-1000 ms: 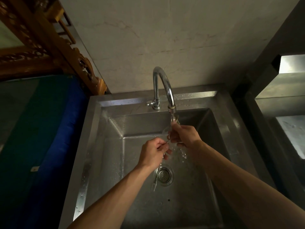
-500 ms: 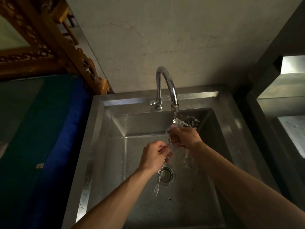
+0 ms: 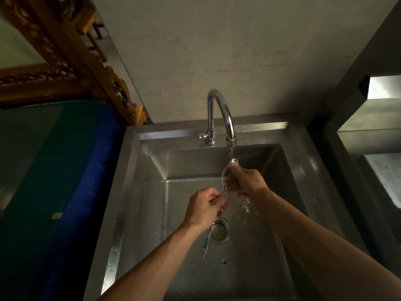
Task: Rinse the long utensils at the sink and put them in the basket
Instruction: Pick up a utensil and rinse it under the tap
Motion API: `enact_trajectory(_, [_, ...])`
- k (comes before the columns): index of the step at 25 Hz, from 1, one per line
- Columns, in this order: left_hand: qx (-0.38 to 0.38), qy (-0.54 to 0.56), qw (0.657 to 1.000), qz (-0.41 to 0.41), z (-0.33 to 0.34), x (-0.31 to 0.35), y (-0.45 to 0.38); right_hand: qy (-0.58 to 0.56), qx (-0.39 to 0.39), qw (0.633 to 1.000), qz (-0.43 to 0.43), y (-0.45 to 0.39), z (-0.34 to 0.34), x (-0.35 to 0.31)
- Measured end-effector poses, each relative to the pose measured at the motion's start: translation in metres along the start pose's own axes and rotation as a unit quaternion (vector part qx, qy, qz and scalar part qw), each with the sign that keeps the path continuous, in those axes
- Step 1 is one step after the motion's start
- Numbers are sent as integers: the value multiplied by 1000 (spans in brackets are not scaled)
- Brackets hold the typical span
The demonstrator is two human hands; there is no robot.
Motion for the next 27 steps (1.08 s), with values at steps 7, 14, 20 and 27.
enact_trajectory(7, [44, 11, 999, -9, -9, -5, 1, 12, -49, 997, -55, 3, 4, -9])
enact_trajectory(14, [44, -34, 998, -3, -12, -5, -4, -27, -63, 995, -65, 0, 3, -14])
enact_trajectory(20, [33, -44, 999, -3, -11, -2, -10, -63, -70, 993, -73, -6, 2, -16])
enact_trajectory(27, [24, -62, 998, -8, -10, -7, -14, -91, -75, 991, -59, -10, -1, -19])
Point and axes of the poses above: each hand's wrist, its own y-axis away from the middle knuckle, its own z-axis out of the palm, x = y × z, the point moved 6 cm from there along -y, towards the middle knuckle, and after that the axes turned 13 degrees about z, right-handed, at the moved point
